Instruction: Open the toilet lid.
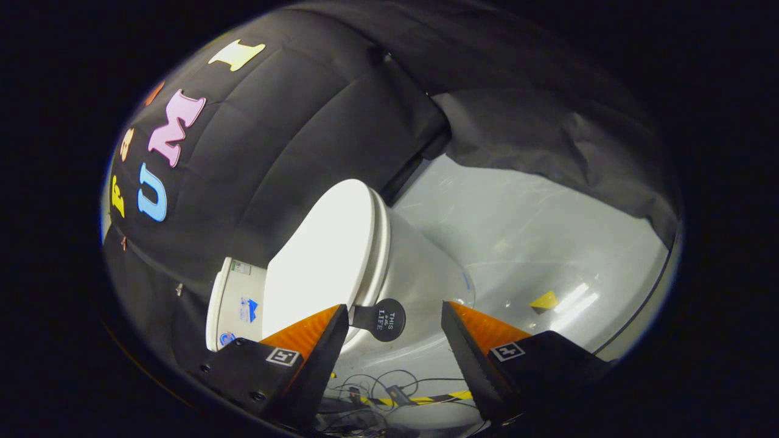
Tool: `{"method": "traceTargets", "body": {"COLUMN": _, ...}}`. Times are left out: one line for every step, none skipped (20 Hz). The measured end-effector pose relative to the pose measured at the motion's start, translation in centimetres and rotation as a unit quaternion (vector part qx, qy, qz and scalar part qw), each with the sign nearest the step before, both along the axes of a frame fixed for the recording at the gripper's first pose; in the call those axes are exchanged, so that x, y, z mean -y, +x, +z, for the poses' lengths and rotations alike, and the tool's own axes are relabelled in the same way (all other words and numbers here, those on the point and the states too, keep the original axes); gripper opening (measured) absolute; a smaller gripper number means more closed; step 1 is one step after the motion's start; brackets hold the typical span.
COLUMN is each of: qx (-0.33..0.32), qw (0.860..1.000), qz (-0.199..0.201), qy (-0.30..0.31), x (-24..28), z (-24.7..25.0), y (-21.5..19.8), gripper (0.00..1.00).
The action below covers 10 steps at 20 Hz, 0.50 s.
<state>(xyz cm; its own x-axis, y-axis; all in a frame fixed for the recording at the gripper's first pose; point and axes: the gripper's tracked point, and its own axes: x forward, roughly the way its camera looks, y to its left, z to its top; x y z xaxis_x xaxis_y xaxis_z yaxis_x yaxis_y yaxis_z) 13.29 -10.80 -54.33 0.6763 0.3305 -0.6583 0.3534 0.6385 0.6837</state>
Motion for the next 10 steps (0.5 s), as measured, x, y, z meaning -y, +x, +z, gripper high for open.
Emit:
{"method": "traceTargets", "body": {"qx": -0.002, "qw": 1.000, "qz": 0.006, "qy": 0.018, "x": -0.5, "z": -0.3, "y": 0.0, "gripper": 0.94}}
{"method": "traceTargets", "body": {"qx": -0.002, "qw": 0.999, "qz": 0.006, "qy": 0.032, "x": -1.1, "z": -0.6, "y": 0.2, "gripper": 0.92}}
{"method": "traceTargets", "body": {"qx": 0.001, "qw": 0.999, "qz": 0.002, "qy": 0.046, "x": -1.4, "z": -0.8, "y": 0.6, "gripper": 0.92}}
{"method": "traceTargets", "body": {"qx": 0.001, "qw": 0.998, "qz": -0.011, "qy": 0.059, "x": -1.0, "z": -0.9, "y": 1.2, "gripper": 0.80}}
{"method": "traceTargets", "body": {"qx": 0.004, "qw": 0.996, "qz": -0.022, "qy": 0.082, "x": -1.3, "z": -1.0, "y": 1.8, "gripper": 0.68}}
{"method": "traceTargets", "body": {"qx": -0.013, "qw": 0.995, "qz": -0.025, "qy": 0.100, "x": -1.4, "z": -1.3, "y": 2.0, "gripper": 0.55}}
{"method": "traceTargets", "body": {"qx": -0.011, "qw": 0.991, "qz": -0.031, "qy": 0.126, "x": 0.1, "z": 0.0, "y": 1.4, "gripper": 0.43}}
{"method": "traceTargets", "body": {"qx": -0.002, "qw": 0.988, "qz": -0.045, "qy": 0.149, "x": -0.4, "z": -0.1, "y": 2.3, "gripper": 0.31}}
{"method": "traceTargets", "body": {"qx": -0.009, "qw": 0.985, "qz": -0.056, "qy": 0.165, "x": -1.1, "z": -0.6, "y": 2.3, "gripper": 0.19}}
{"method": "traceTargets", "body": {"qx": -0.013, "qw": 0.985, "qz": -0.055, "qy": 0.164, "x": -1.3, "z": -0.5, "y": 2.0, "gripper": 0.07}}
